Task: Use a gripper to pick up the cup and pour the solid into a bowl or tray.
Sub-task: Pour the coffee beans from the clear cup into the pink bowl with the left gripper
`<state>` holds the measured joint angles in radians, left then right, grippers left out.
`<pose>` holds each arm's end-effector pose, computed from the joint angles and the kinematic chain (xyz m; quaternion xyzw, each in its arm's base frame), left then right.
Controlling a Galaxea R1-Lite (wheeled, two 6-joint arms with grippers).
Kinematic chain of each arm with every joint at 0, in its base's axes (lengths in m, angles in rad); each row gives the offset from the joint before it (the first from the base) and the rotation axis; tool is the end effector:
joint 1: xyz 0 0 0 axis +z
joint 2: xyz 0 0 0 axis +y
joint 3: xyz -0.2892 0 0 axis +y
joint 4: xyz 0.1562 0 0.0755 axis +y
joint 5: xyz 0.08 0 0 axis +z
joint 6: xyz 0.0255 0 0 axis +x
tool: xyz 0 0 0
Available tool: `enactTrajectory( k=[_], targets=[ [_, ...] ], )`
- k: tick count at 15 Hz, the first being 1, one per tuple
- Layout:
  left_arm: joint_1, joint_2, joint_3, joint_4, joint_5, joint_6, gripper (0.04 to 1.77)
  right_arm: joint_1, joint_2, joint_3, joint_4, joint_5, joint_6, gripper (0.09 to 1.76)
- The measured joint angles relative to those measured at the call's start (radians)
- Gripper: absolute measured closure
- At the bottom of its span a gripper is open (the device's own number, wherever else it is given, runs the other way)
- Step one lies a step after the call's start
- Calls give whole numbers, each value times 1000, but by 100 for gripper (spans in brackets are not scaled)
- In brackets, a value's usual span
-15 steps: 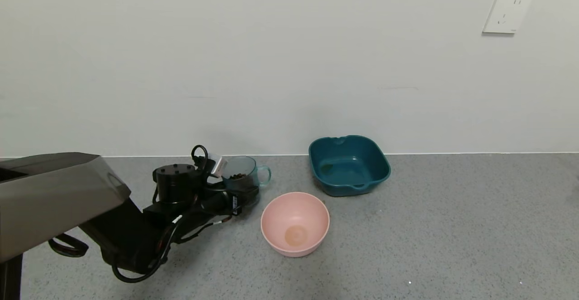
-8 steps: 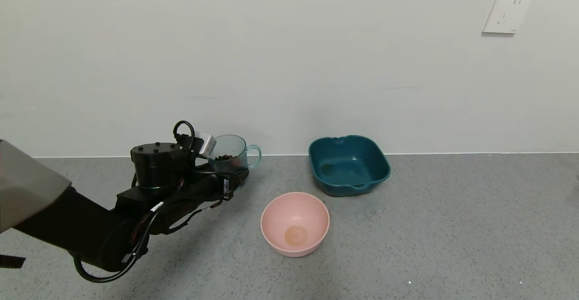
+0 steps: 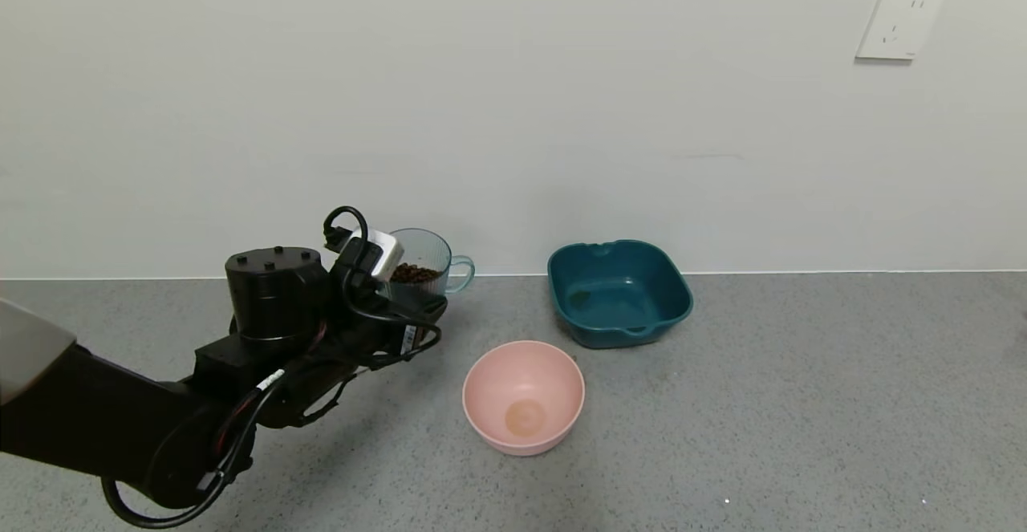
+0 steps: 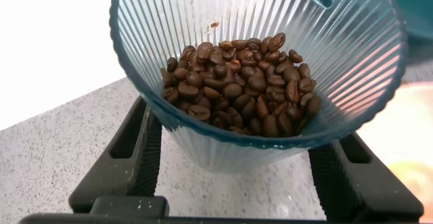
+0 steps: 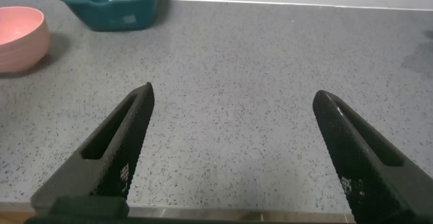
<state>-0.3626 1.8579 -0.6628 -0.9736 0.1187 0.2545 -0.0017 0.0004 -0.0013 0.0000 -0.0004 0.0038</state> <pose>0.2930 -0.1079 0.1366 0.1513 0.0911 -0.1335 0.9752 -0.0276 0.0000 0.0759 0.0019 -0.0005 -0.0010 1.0000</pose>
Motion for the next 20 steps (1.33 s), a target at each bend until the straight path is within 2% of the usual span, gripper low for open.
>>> enactTrajectory(
  k=[5,9,14,20],
  targets=[
    [-30,-4,25,-11,13,118,55,0,0,0,0,0,0,14],
    [-41,3,37,-45,51,272,55,0,0,0,0,0,1,14],
    [-111,7,64,-46,183,421,55,0,0,0,0,0,0,14],
    [-160,2,71,-47,237,538,55,0,0,0,0,0,0,14]
  ],
)
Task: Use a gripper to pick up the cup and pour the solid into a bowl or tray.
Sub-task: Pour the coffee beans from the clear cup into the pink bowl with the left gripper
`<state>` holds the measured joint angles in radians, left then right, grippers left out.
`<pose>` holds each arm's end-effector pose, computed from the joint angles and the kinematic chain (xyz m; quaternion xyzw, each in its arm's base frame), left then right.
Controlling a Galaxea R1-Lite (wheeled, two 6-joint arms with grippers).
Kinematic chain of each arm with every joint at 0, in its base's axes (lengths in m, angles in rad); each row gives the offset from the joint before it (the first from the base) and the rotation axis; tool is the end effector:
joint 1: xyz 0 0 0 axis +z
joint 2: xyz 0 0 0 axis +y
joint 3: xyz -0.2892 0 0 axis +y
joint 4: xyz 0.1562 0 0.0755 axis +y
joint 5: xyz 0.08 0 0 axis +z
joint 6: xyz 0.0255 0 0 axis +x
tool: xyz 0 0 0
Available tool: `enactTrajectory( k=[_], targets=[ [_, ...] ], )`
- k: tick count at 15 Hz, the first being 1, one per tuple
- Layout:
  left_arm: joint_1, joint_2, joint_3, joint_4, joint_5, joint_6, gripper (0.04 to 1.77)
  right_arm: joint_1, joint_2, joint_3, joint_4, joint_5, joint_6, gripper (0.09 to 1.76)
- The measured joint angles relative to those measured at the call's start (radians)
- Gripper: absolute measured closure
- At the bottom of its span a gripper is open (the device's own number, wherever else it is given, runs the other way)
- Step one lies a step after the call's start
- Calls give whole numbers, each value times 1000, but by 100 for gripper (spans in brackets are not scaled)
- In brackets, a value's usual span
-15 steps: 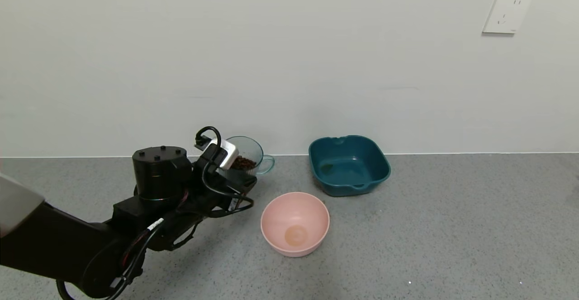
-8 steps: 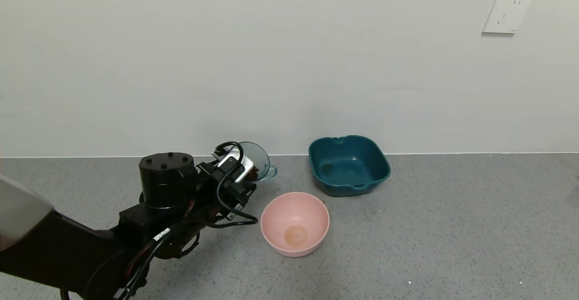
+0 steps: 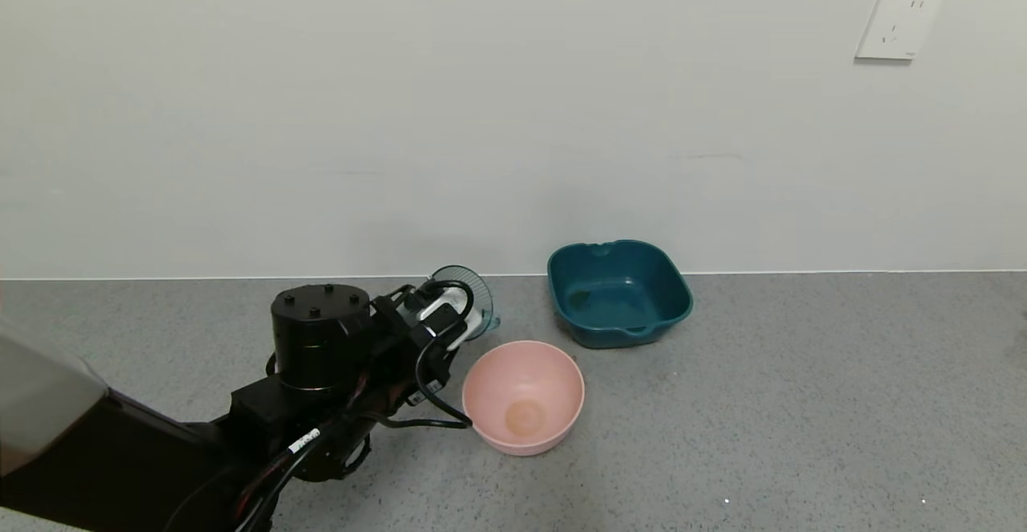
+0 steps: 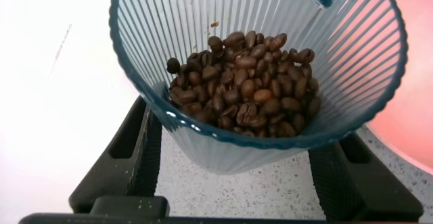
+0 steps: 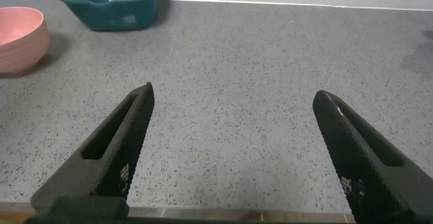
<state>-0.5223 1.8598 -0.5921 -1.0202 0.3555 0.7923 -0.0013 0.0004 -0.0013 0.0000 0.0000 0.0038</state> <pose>0.2660 -0.1429 0.1252 0.4300 0.0712 -0.1194 0.8921 -0.0276 0.0000 0.0759 0.0019 -0.0005 -0.0006 1.0000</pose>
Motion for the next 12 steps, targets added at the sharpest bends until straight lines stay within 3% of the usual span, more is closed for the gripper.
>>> enactTrajectory(
  k=[12],
  targets=[
    [-10,-3,-1,0,31,274,55,0,0,0,0,0,0,14]
  ],
)
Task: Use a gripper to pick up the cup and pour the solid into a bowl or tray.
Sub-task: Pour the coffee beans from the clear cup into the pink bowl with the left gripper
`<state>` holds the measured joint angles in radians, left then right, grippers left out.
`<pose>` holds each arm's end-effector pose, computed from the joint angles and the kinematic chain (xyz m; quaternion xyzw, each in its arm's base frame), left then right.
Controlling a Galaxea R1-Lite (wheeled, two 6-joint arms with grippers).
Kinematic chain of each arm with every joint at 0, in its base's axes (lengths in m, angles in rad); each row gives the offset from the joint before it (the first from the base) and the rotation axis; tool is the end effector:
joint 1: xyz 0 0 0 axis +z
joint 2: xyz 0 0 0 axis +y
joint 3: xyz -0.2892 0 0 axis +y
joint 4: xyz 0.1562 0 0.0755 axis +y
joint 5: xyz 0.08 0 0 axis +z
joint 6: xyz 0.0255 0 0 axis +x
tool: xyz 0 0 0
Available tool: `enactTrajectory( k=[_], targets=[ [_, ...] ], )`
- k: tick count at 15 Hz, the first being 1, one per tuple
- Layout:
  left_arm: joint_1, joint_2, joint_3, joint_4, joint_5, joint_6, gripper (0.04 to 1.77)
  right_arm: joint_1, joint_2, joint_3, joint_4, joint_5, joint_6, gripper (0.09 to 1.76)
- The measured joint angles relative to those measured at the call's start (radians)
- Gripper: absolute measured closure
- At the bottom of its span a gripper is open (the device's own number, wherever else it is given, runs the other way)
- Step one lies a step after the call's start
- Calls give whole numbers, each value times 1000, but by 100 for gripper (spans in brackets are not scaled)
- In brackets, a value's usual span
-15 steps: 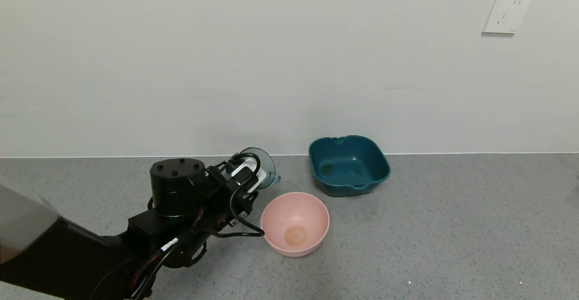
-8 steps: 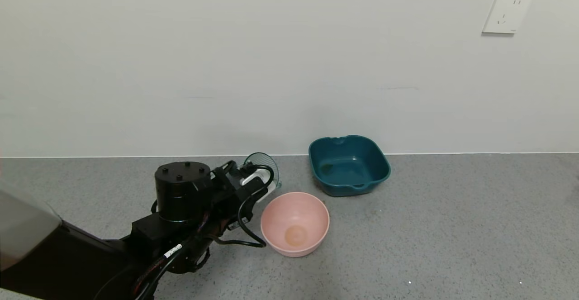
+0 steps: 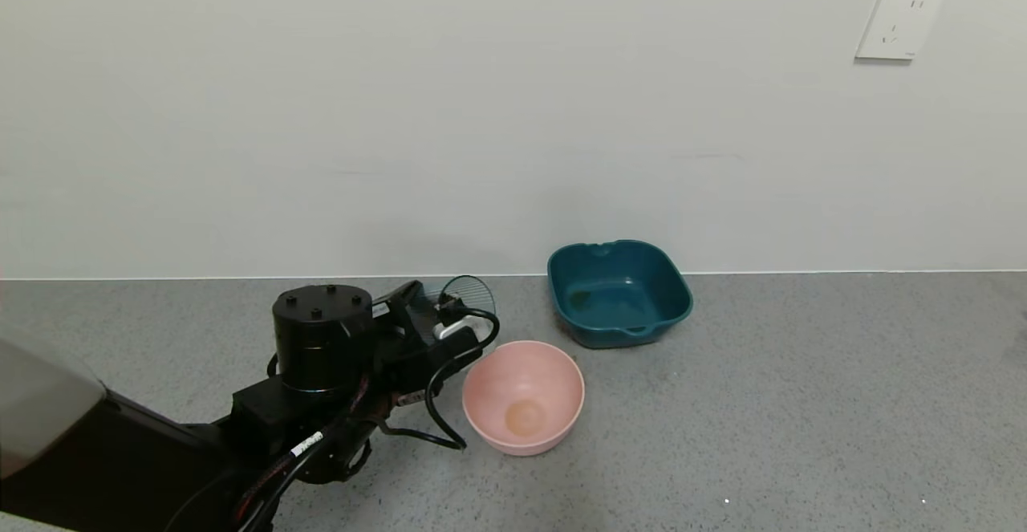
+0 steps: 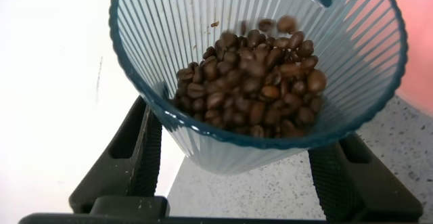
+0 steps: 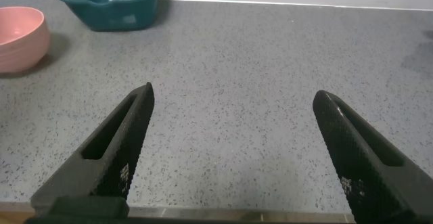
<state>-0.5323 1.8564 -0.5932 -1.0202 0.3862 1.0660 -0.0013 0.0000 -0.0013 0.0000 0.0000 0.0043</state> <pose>0.2645 -0.1446 0.1265 0.5493 0.0568 -0.1176 0.8254 -0.0276 0.0000 0.0758 0.0021 -0.0007 -0.0006 1.0000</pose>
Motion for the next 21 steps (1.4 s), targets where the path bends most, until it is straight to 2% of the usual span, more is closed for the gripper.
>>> enactTrajectory(
  k=[12,21],
  targets=[
    [-52,13,4,1,54,225,55,0,0,0,0,0,0,14],
    [-142,21,9,1,204,338,55,0,0,0,0,0,0,14]
  ],
)
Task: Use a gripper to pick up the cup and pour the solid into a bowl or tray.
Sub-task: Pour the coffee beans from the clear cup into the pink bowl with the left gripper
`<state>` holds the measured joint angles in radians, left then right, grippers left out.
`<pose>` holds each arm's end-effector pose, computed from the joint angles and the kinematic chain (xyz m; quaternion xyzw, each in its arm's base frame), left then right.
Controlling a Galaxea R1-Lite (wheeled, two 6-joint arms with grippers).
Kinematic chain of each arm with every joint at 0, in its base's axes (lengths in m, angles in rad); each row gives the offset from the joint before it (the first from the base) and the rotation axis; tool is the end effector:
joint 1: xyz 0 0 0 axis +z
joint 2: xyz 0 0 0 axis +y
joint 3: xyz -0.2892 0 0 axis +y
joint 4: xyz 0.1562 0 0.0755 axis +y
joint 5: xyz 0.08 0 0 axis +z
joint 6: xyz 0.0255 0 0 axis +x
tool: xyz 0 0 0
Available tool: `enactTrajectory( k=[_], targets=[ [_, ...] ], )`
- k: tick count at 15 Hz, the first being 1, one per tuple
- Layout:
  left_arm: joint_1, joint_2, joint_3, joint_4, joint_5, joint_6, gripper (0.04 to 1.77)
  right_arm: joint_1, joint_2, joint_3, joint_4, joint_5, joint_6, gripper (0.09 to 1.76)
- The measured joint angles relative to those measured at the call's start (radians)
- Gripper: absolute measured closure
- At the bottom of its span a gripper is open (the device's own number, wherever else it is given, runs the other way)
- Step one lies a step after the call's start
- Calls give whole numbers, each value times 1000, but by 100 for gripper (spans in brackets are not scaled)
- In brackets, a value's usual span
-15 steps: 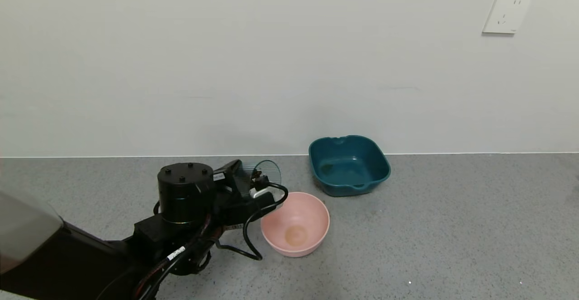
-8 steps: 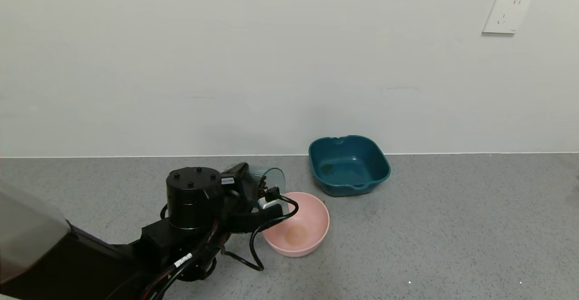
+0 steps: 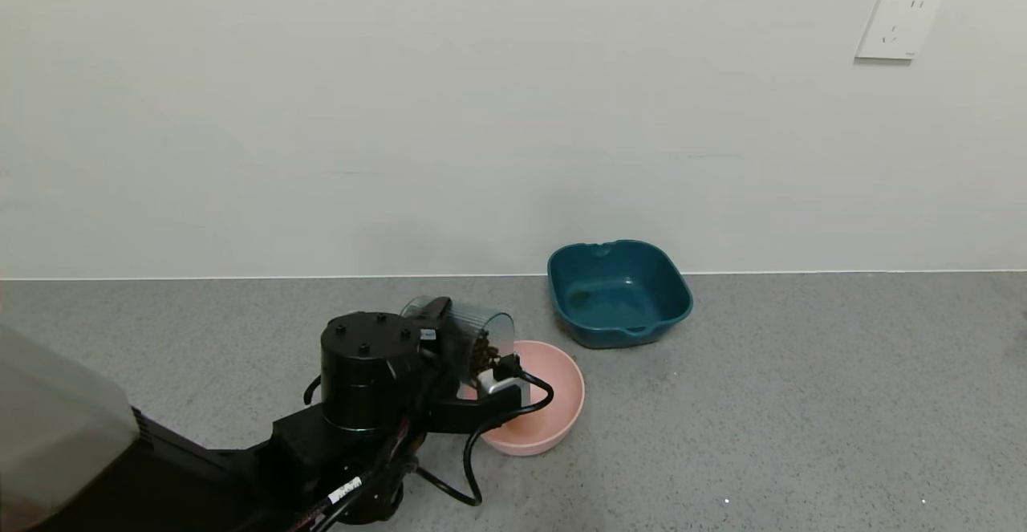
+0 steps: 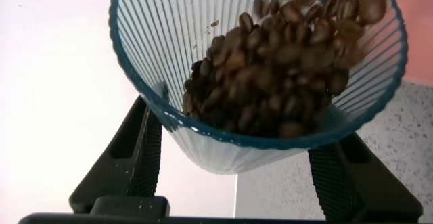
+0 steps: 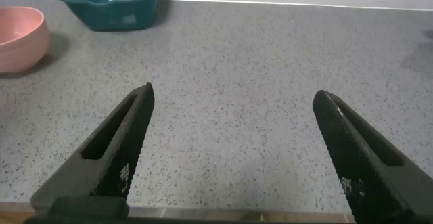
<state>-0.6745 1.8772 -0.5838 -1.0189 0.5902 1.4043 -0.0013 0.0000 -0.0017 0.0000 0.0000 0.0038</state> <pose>0.2432 -0.1763 0.1187 0.7010 0.0573 -0.1031 0.7034 -0.0276 0.0000 0.0759 0.0019 -0.0009 -0.0006 1.0000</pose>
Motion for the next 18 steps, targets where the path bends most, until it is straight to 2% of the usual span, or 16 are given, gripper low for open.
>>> enactTrajectory(
  k=[5,9,12,18],
  targets=[
    [-16,5,-2,2,77,57,55,0,0,0,0,0,0,14],
    [-17,18,-17,1,101,77,55,0,0,0,0,0,0,14],
    [-19,28,-20,0,143,102,55,0,0,0,0,0,0,14],
    [-33,31,-40,1,161,156,55,0,0,0,0,0,0,14]
  ],
)
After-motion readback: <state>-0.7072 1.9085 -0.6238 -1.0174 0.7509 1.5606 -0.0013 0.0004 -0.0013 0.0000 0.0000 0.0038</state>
